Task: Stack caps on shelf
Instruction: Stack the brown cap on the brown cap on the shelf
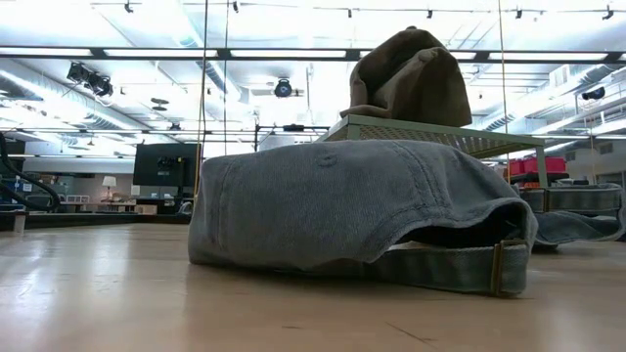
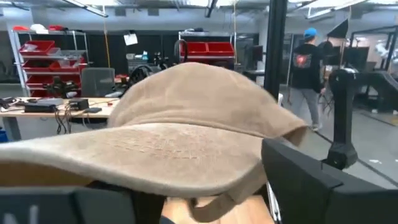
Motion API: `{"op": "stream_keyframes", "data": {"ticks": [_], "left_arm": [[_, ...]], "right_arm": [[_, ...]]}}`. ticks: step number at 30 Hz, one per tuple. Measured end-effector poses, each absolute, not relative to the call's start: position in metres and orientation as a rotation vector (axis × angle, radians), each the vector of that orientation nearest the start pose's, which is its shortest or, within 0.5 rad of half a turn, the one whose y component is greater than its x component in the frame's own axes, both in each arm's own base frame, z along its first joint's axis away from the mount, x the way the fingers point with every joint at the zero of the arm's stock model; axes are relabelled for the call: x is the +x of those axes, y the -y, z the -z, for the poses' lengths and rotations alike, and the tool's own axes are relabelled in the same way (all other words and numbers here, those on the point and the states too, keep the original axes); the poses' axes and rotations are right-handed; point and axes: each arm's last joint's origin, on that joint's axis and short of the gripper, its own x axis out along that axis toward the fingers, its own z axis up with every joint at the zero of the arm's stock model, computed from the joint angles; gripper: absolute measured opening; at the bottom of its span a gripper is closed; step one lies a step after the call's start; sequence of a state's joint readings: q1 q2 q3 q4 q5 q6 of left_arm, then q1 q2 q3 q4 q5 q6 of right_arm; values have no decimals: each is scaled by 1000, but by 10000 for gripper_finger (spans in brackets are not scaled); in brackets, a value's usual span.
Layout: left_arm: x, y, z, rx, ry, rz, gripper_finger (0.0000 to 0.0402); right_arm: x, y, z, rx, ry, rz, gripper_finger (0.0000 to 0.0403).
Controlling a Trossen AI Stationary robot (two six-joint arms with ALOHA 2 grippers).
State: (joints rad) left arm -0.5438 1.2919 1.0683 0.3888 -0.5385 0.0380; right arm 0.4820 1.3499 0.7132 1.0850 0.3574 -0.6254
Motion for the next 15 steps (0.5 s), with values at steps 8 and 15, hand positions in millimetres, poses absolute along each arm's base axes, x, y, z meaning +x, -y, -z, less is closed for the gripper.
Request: {"op": "stream_keyframes", "data": {"ticks": [8,15], "left_arm": [[257,137,-374,-33,118,-14,101],[258,138,-366,17,41,-2,18]], "right_arm": [[255,-122,-300,-477,381,-1,160],[255,-122,-300,-553,384,15,160]]}}
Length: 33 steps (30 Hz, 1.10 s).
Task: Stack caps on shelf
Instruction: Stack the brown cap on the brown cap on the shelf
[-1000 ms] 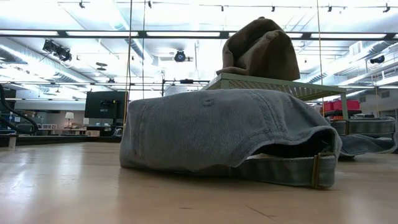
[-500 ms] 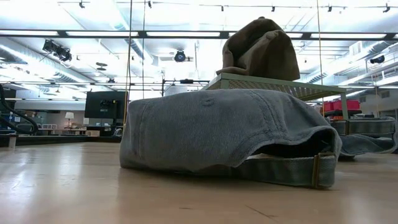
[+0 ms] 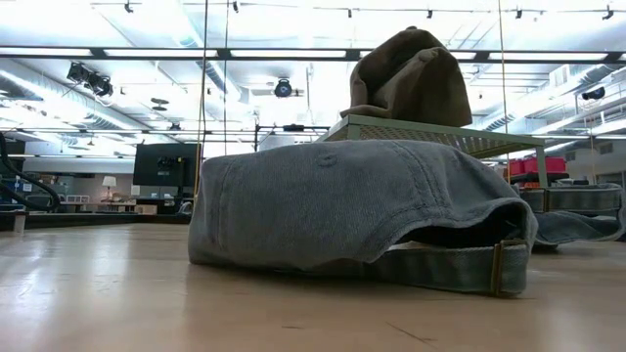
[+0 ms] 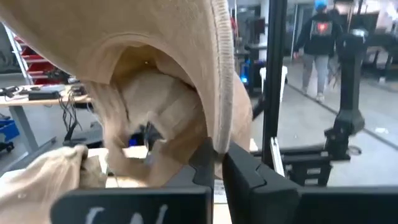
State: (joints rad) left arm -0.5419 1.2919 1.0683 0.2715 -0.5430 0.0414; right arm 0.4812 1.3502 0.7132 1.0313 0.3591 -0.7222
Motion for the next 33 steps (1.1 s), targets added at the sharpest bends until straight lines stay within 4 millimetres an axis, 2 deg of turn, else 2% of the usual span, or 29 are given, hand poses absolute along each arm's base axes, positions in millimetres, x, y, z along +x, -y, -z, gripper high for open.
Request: {"op": "stream_keyframes", "data": {"ticks": [5,8,19,25,33], "left_arm": [[258,137,-366,17,39,-21,13],[256,136,-372,-6,90,-49,12],[226,122,-404,-123,213,-127,12],[208,117,-409,-216,181,-165,15],[202,124,-404,-298,129,-120,20]], "right_arm": [[255,-122,-299,-586,379,18,160],[256,-122,-296,-599,342,18,160],[258,-119,-291,-663,234,138,160],[258,-117,-289,-728,174,218,160],[257,-115,-293,-907,172,275,160]]}}
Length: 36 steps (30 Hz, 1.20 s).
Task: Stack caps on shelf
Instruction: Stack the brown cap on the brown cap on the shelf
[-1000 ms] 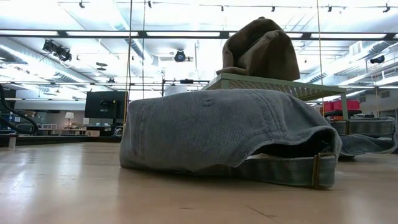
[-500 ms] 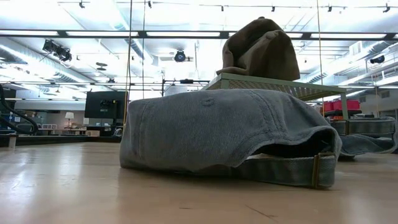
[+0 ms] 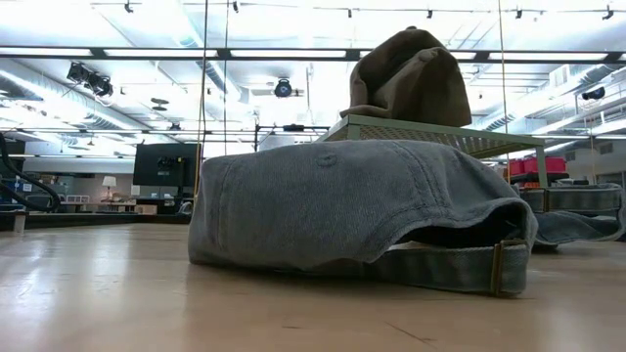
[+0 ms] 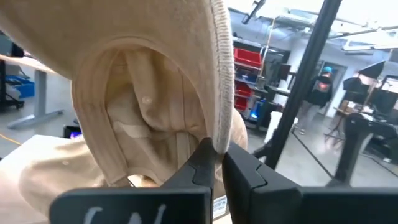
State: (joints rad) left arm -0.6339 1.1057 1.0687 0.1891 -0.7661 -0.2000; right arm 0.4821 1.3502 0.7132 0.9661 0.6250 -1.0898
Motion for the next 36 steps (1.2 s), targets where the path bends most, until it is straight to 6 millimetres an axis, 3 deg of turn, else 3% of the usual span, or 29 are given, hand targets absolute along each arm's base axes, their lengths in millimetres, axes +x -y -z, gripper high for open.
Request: {"op": "stream_keyframes", "data": {"ticks": [5,14,18,26,36], "left_arm": [[202,125,-403,-299,122,-111,15],[207,127,-399,-314,111,-117,19],[211,128,-396,-329,100,-85,17],[215,129,-395,-356,97,-54,23],[224,127,-390,-380,81,-26,25]], "right_arm": [[257,-115,-294,-995,159,295,181],[260,-112,-294,-1141,193,251,290],[259,-112,-297,-1170,248,241,312],[264,-106,-297,-1216,317,186,289],[267,-97,-299,-1230,395,146,202]]}}
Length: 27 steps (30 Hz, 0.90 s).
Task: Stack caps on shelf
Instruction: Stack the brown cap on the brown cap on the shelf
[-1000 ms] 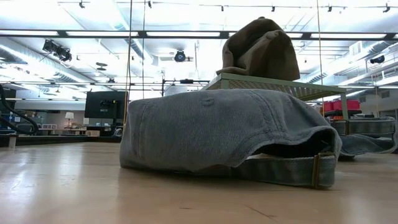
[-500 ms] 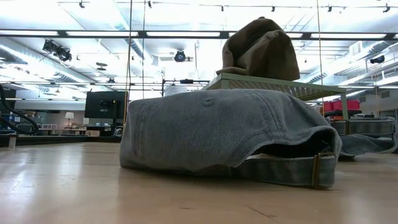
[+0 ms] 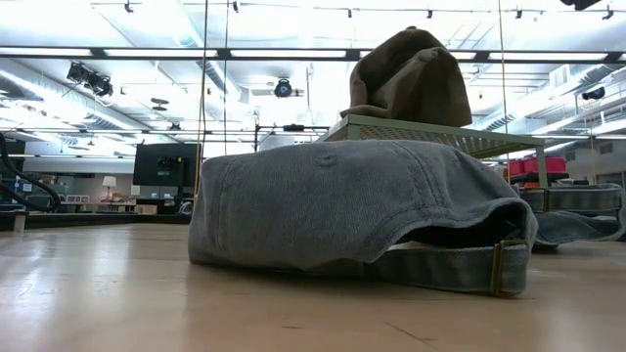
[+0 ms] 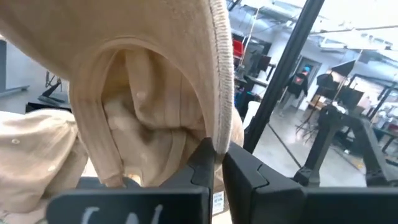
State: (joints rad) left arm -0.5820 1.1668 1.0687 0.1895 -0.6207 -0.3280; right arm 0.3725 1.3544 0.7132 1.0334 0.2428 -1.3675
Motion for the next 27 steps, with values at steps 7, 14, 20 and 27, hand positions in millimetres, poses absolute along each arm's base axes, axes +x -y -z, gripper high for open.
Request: {"op": "stream_keyframes", "data": {"ticks": [7,14,20,27], "left_arm": [[225,126,-389,-356,75,-58,24],[225,125,-386,-328,63,-112,37],[225,125,-383,-269,33,-109,76],[224,128,-384,-270,20,14,171]], "right_arm": [[263,-102,-304,-1185,451,156,74],[257,-108,-309,-1123,453,218,32],[246,-109,-320,-1093,416,313,26],[230,-103,-335,-1046,408,388,15]]}}
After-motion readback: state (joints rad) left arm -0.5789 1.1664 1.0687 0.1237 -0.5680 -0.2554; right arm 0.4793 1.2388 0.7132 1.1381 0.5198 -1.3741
